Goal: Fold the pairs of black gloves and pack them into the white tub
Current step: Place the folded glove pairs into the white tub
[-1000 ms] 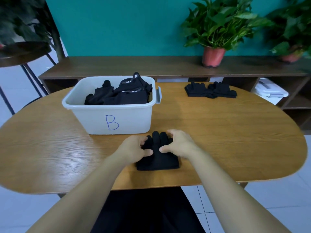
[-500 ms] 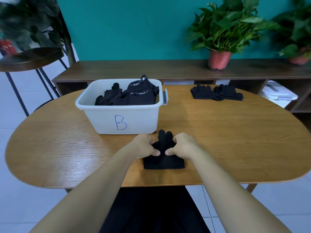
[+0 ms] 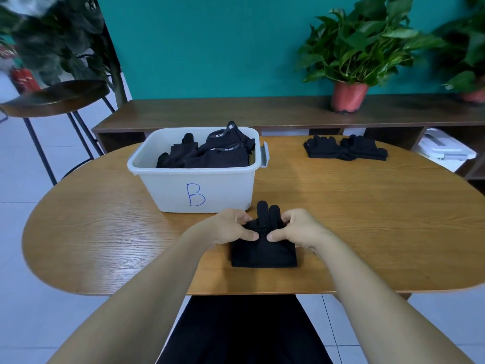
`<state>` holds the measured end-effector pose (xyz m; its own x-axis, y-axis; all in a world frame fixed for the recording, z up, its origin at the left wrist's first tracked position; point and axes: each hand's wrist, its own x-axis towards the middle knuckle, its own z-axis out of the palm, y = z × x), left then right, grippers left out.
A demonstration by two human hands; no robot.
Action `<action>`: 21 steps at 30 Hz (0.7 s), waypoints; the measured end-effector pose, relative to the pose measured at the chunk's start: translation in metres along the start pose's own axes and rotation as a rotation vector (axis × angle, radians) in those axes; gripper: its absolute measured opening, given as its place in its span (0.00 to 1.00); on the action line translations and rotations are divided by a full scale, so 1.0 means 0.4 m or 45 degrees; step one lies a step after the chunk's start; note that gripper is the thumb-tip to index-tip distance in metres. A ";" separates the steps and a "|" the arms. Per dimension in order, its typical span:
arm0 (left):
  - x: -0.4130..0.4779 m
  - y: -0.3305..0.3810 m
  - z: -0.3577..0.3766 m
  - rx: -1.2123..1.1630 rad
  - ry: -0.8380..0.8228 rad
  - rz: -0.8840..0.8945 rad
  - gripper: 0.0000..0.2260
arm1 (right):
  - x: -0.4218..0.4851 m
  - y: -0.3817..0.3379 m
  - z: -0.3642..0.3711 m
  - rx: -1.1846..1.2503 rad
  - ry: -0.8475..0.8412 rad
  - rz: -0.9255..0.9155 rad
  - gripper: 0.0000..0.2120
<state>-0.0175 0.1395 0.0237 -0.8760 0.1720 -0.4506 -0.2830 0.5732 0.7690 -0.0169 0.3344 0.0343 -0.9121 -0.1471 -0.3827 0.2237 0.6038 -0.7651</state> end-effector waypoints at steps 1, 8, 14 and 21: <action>-0.004 0.003 -0.001 -0.011 -0.011 0.000 0.23 | -0.004 0.000 -0.003 0.049 -0.029 0.008 0.16; -0.028 0.023 -0.009 -0.075 -0.060 0.029 0.32 | -0.026 0.005 -0.018 0.251 -0.056 0.024 0.14; -0.073 0.111 -0.021 -0.126 -0.114 0.121 0.19 | -0.095 -0.035 -0.090 0.269 -0.002 -0.027 0.12; -0.190 0.287 -0.146 -0.180 -0.023 0.339 0.17 | -0.189 -0.233 -0.204 0.308 0.072 -0.228 0.12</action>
<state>-0.0063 0.1454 0.1726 -0.9201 0.3160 -0.2315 -0.0969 0.3892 0.9161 0.0032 0.3533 0.1770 -0.9606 -0.1863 -0.2063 0.1267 0.3672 -0.9215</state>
